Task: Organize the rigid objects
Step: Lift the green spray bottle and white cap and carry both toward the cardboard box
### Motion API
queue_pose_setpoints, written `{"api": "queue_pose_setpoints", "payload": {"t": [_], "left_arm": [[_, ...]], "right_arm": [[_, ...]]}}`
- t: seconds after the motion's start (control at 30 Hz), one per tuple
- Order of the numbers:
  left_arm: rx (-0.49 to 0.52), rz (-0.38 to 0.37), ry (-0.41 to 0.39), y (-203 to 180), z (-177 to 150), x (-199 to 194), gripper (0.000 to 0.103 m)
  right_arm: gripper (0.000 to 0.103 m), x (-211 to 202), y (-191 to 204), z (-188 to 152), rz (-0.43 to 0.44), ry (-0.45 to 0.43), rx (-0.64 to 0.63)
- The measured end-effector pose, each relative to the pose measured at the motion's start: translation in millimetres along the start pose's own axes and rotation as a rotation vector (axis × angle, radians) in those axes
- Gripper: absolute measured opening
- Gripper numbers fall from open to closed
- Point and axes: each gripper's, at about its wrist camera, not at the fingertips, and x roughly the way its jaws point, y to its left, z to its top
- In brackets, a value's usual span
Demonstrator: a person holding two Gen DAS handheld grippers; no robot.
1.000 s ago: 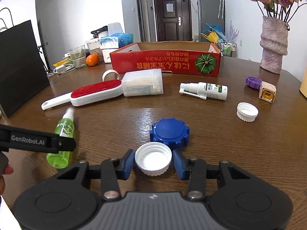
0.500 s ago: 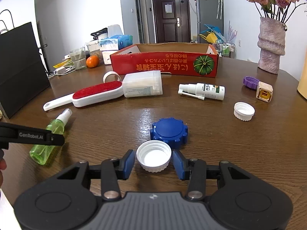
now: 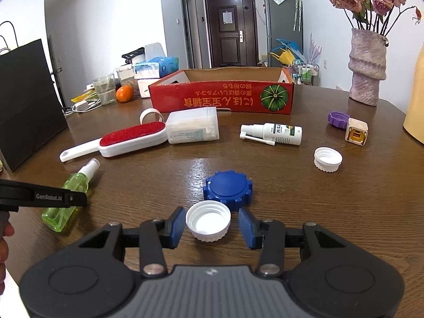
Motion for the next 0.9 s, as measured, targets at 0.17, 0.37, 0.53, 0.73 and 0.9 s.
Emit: {"api": "queue_pose_setpoints", "payload": {"t": [0.17,0.37,0.53,0.73,0.9], "left_arm": [[-0.005,-0.016,-0.008,-0.6,4.8,-2.0,0.032],[-0.004,-0.036,-0.041,-4.5,15.5,-6.8,0.032],[-0.004,-0.038,-0.044,-5.5,20.3,-5.3,0.032],[-0.011,-0.039,-0.021,-3.1,16.3,0.9,0.032],[-0.012,-0.035,0.005,-0.5,10.1,4.8,0.032]], "right_arm": [[0.044,-4.3,-1.0,3.4,-0.004,-0.011,0.003],[0.042,-5.2,-3.6,11.8,-0.004,-0.029,0.006],[0.028,-1.4,-5.0,16.8,0.006,-0.024,0.009],[0.039,4.2,-7.2,12.8,0.014,-0.001,0.021],[0.074,6.8,-5.8,8.7,-0.008,-0.006,0.016]]}}
